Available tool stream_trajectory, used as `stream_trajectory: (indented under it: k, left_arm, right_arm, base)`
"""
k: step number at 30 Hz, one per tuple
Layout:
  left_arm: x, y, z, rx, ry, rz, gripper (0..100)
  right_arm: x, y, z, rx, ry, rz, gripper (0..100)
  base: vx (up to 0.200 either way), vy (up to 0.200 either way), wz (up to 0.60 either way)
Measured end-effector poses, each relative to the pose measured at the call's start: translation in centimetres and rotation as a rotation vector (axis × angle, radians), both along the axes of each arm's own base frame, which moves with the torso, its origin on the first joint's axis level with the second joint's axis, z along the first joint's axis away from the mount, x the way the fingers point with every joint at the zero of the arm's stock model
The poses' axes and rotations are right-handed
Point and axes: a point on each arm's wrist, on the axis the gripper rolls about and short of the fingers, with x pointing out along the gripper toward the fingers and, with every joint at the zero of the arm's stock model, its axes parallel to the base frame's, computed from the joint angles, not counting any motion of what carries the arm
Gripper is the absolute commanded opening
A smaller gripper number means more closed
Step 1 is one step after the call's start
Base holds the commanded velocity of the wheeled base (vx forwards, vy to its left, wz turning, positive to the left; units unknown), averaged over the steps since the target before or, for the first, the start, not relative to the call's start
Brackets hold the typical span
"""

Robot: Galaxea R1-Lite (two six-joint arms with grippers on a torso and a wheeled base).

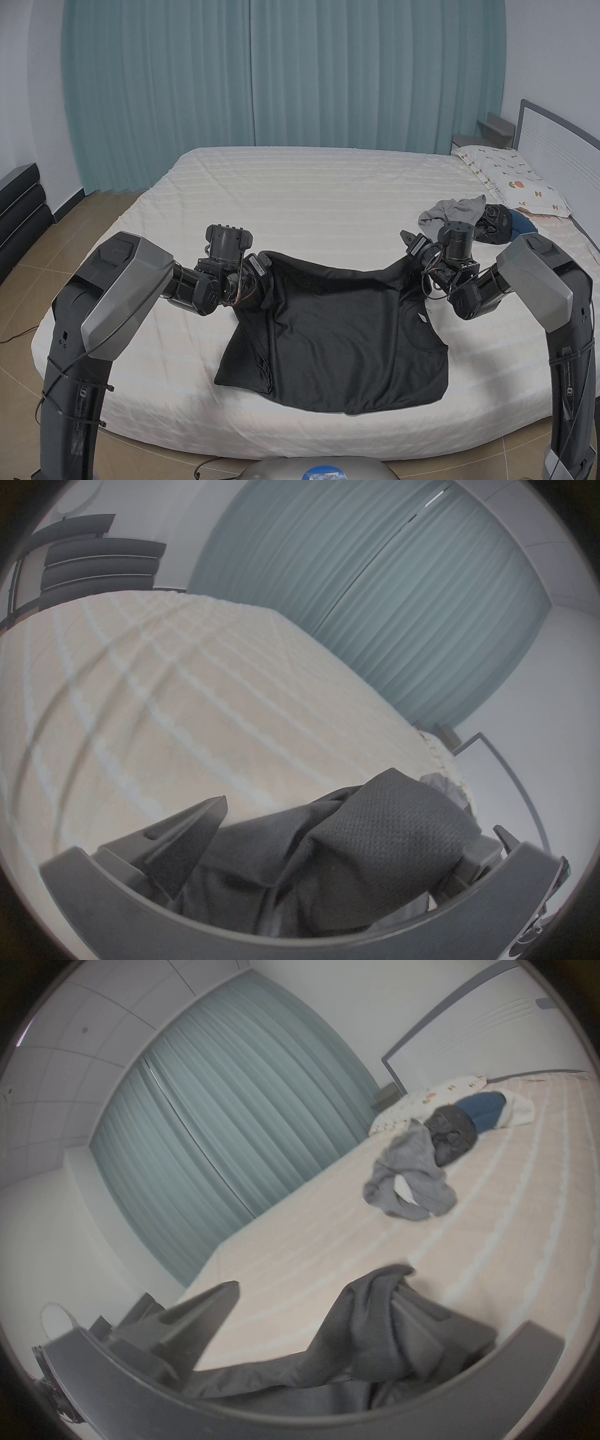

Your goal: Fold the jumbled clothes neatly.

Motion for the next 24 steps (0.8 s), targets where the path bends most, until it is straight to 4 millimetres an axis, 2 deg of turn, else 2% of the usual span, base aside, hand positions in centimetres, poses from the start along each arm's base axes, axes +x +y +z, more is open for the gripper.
stream_trajectory:
  k: [4, 8, 16, 21, 24]
  left_arm:
    - [-0.6, 0.6, -1.9, 0.048, 0.151, 0.003, 100]
    - [-0.9, 1.7, -2.0, 0.055, 0.234, 0.006, 100]
    - [-1.9, 5.3, 0.4, -0.065, 0.336, -0.080, 100]
    - [-3.5, 7.3, 1.6, -0.135, 0.382, -0.126, 100]
    - [-4.8, 8.0, 1.9, -0.144, 0.407, -0.126, 100]
  right_arm:
    - [-0.3, -0.7, -2.0, -0.016, 0.091, -0.004, 100]
    - [-0.5, -2.1, -2.9, -0.008, 0.157, -0.026, 100]
    - [-1.3, -5.0, -0.6, 0.135, 0.128, -0.059, 100]
    - [-3.4, -5.5, -0.1, 0.157, 0.169, -0.043, 100]
    - [-5.1, -4.9, 0.0, 0.167, 0.204, -0.025, 100]
  base:
    - [0.000, 0.000, 0.00]
    - [0.000, 0.000, 0.00]
    - [0.000, 0.000, 0.00]
    - [0.000, 0.000, 0.00]
    - [0.000, 0.000, 0.00]
